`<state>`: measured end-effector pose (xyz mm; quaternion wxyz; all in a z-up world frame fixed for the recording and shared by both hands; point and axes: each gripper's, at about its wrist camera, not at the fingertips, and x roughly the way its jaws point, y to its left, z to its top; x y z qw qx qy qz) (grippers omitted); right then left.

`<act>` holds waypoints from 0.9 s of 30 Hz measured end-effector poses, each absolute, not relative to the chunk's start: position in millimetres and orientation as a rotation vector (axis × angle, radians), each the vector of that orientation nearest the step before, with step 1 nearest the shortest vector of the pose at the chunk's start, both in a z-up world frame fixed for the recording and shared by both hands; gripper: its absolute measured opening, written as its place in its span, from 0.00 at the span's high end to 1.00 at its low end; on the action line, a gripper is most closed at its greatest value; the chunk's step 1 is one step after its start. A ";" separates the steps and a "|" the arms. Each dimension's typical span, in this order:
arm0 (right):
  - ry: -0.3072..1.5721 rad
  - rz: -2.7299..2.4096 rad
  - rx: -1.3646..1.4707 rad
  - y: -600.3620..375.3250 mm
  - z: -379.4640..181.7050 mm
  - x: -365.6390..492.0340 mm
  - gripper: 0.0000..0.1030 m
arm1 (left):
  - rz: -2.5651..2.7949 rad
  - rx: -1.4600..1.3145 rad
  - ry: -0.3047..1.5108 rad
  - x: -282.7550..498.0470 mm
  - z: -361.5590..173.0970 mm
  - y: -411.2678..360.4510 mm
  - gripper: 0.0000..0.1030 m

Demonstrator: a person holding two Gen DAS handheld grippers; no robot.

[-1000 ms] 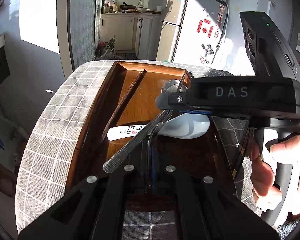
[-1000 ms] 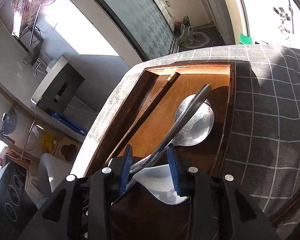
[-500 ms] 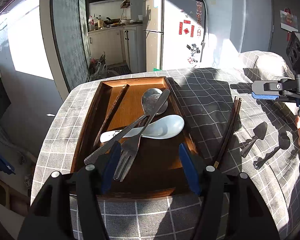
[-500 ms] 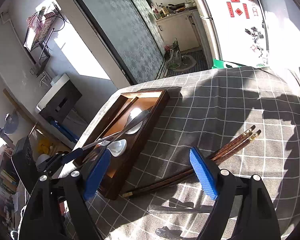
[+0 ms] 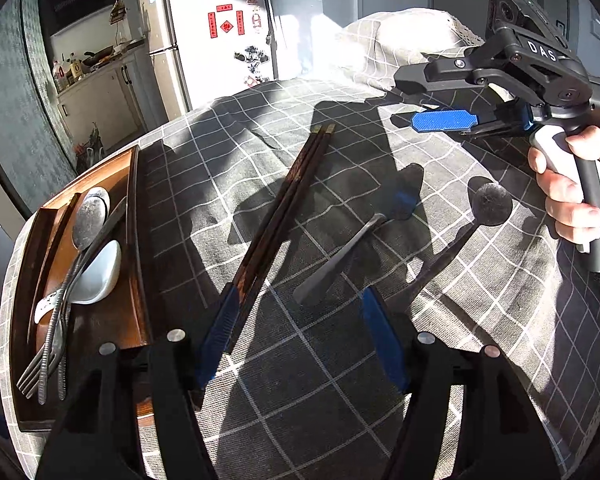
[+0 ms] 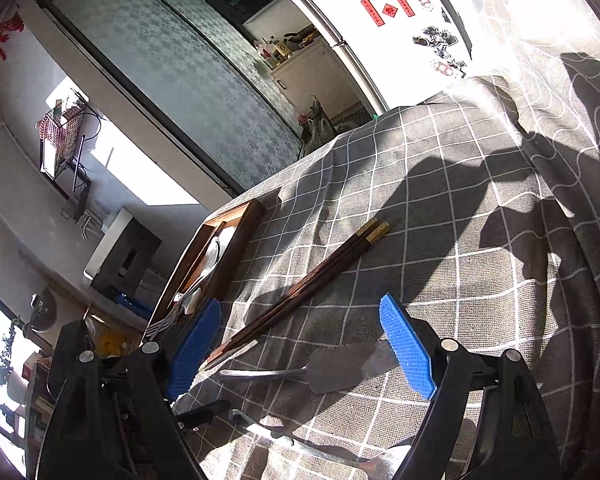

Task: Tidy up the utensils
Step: 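Grasp the silver butter knife on the cloth with the left tool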

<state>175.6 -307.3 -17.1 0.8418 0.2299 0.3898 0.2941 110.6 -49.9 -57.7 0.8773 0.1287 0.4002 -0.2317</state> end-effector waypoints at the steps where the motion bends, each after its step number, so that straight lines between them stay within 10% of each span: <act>1: 0.820 0.623 0.483 -307.0 -16.6 174.7 0.19 | -0.498 0.256 0.852 114.4 -59.6 -50.9 0.42; 13: 0.864 0.612 0.436 -294.9 -22.9 171.3 0.19 | -0.552 0.244 0.903 120.2 -61.9 -64.7 0.84; 27: 1.007 0.553 0.537 -260.5 -50.5 189.2 0.38 | -0.576 -0.080 0.966 127.5 -48.5 -46.9 0.86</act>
